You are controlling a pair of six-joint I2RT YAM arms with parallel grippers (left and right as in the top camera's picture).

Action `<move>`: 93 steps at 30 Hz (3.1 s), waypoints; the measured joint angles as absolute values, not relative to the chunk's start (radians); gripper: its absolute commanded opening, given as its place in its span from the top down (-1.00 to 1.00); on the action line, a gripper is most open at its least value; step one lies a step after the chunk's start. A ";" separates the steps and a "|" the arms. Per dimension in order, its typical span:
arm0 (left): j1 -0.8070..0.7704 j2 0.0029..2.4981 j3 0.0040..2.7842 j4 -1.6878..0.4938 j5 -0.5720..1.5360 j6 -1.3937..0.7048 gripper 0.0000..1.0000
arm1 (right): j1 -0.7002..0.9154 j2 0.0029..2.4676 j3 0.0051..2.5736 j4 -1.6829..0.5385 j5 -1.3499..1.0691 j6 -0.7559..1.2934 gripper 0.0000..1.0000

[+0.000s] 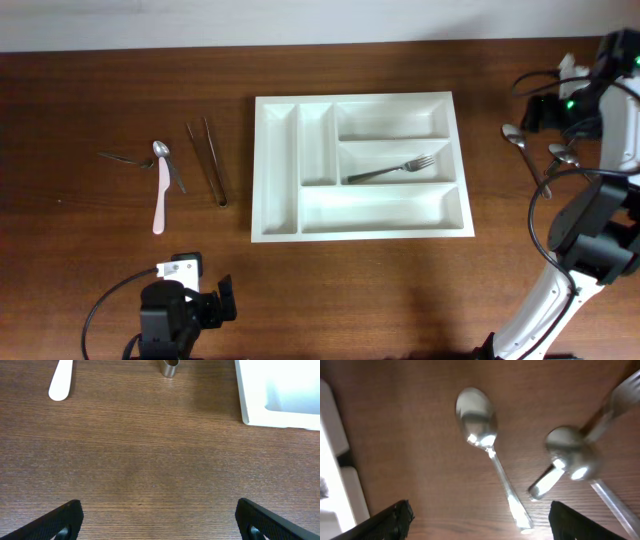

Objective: Pack container
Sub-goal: 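Release the fork and move the right gripper back right, then lower the right gripper and grasp the silver spoon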

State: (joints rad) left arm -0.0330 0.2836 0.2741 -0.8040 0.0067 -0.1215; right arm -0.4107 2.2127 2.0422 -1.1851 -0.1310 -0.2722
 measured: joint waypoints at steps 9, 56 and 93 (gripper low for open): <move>-0.033 0.284 0.274 -0.804 0.007 -0.121 -0.99 | -0.404 2.215 1.863 -1.039 -0.130 -0.261 -0.63; -0.033 0.284 0.274 -0.804 0.007 -0.121 -0.99 | -0.428 2.278 1.771 -0.907 -0.105 -0.240 0.06; -0.033 0.284 0.274 -0.804 0.007 -0.121 -0.98 | -0.398 2.288 1.894 -0.980 -0.094 -0.240 -0.29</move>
State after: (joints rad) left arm -0.0330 0.2836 0.2741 -0.8040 0.0067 -0.1215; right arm -0.3977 2.2883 1.8942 -0.9802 -0.0940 -0.2401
